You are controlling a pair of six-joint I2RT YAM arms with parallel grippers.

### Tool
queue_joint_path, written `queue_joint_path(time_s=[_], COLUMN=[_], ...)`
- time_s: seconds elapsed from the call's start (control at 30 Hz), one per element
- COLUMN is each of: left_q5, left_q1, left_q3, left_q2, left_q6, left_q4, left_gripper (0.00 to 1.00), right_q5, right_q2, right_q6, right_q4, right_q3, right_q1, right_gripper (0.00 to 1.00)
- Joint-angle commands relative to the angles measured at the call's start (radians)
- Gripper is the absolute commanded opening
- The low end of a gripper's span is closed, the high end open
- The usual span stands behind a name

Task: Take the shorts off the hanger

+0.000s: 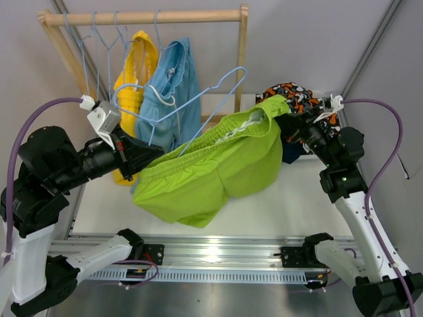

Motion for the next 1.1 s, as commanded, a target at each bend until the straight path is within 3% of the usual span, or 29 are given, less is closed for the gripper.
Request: queue_joint_path(time_s=[0.0,0.07,0.17,0.2,0.27,0.3,0.43,0.53,0.67,0.87,0.97,1.07], left_q5=[-0.021,-0.042,-0.106,-0.157,-0.202,-0.288,-0.608,-0.644,-0.63,-0.639,-0.648,-0.67], left_q1=[-0.011,-0.009,-0.009,-0.009,-0.009,-0.009,-0.02,-0.063,-0.098,-0.155,-0.156,-0.156], left_q3=[0.019,0.039,0.05,0.05,0.063,0.083,0.241,0.137,0.037,-0.038,-0.053,-0.058], left_q2=[-0.021,-0.003,0.021,0.04,0.073,0.141,0.32,0.272,0.207,0.183,0.18,0.186], left_q6=[0.014,0.011,-0.02,-0.032,-0.057,-0.064,-0.106,-0.133,-0.167,-0.186,-0.181,-0.173], left_q4=[-0.01,-0.007,0.042,0.092,0.12,0.091,-0.145,-0.113,-0.067,-0.065,-0.059,-0.053], left_gripper=[0.0,0.0,0.0,0.0,0.0,0.0,0.0,0.0,0.0,0.0,0.0,0.0], right_q5=[0.036,-0.034,-0.107,-0.087,-0.003,0.013,0.141,0.272,0.212,0.208,0.197,0.189], right_q2=[0.001,-0.008,-0.022,-0.022,-0.008,0.0,0.024,0.101,0.307,0.654,0.769,0.759], right_q6=[0.04,0.095,0.061,0.018,-0.062,-0.105,-0.176,-0.269,-0.257,-0.248,-0.23,-0.21], right_q4=[0.058,0.093,0.112,0.089,-0.016,-0.058,-0.147,-0.246,-0.321,-0.369,-0.386,-0.329], right_q3=[-0.013,-0.039,-0.056,-0.049,-0.017,0.028,0.216,0.454,0.842,1.38,1.484,1.381], right_q1=[-0.032,-0.027,0.085,0.217,0.351,0.434,0.478,0.414,0.212,0.062,-0.011,-0.088], right_gripper=[0.0,0.0,0.0,0.0,0.0,0.0,0.0,0.0,0.0,0.0,0.0,0.0])
